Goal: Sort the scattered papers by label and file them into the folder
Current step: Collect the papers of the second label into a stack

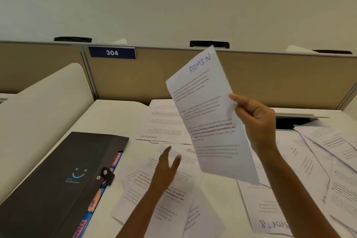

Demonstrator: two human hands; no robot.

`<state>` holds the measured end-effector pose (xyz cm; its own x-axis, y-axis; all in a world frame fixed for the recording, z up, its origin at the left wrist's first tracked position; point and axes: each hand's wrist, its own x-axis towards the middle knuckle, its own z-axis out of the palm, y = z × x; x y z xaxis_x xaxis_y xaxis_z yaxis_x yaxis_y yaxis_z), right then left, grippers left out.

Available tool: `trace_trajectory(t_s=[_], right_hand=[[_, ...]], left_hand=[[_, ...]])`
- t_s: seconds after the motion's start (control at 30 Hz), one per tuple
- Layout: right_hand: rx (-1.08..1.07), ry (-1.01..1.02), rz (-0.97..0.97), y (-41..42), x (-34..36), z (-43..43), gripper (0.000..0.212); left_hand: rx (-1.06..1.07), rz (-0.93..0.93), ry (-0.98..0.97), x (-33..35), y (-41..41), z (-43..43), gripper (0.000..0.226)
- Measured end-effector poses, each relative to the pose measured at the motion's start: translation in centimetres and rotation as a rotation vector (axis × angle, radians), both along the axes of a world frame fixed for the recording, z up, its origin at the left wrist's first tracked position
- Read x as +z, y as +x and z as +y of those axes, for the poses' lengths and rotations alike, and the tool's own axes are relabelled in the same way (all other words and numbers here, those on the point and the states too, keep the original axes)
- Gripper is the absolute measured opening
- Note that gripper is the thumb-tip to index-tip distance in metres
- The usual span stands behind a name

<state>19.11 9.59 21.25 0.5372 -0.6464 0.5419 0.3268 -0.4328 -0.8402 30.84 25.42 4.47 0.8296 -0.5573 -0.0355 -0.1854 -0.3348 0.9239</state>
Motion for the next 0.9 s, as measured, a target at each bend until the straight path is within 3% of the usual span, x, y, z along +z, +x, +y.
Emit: trace_trajectory(t_s=[0.03,0.17,0.27,0.43,0.5,0.57,0.67,0.73,0.9], right_hand=[[0.044,0.101,-0.025,-0.2,0.1,-0.4,0.035],[0.123,0.323,-0.007,-0.2,-1.0,-1.4,0.036],[0.098,0.359,0.057,0.0,-3.0,-1.6,0.029],[0.009,0.428,0.422,0.4,-7.5,-2.7,0.048],[0.014,0.373,0.584,0.2,-9.6,-2.9,0.043],[0.0,0.321,0.678,-0.2,-11.8,-3.1,0.03],[-0.083,0.315,0.7,-1.0,-14.6,-4.0,0.02],[-0.166,0.328,0.704,-1.3,-15.9,-4.9,0.023],[-0.331,0.218,0.776,-1.9,-18.4,-6.7,0.031]], left_hand=[[-0.018,0.043,-0.042,0.9,0.1,-0.4,0.074],[-0.1,0.301,-0.293,2.9,0.3,-1.3,0.067],[-0.014,0.395,-0.438,2.7,0.0,-1.6,0.028],[0.098,0.484,-0.47,1.4,0.6,-2.0,0.018],[0.118,0.473,-0.44,0.9,1.0,-2.2,0.015],[0.141,0.42,-0.367,0.5,1.4,-2.7,0.012],[0.145,0.125,-0.06,-0.3,2.5,-3.6,0.026],[0.195,-0.067,0.139,-0.9,3.4,-3.8,0.035],[0.209,-0.332,0.331,-2.8,6.1,-4.8,0.045]])
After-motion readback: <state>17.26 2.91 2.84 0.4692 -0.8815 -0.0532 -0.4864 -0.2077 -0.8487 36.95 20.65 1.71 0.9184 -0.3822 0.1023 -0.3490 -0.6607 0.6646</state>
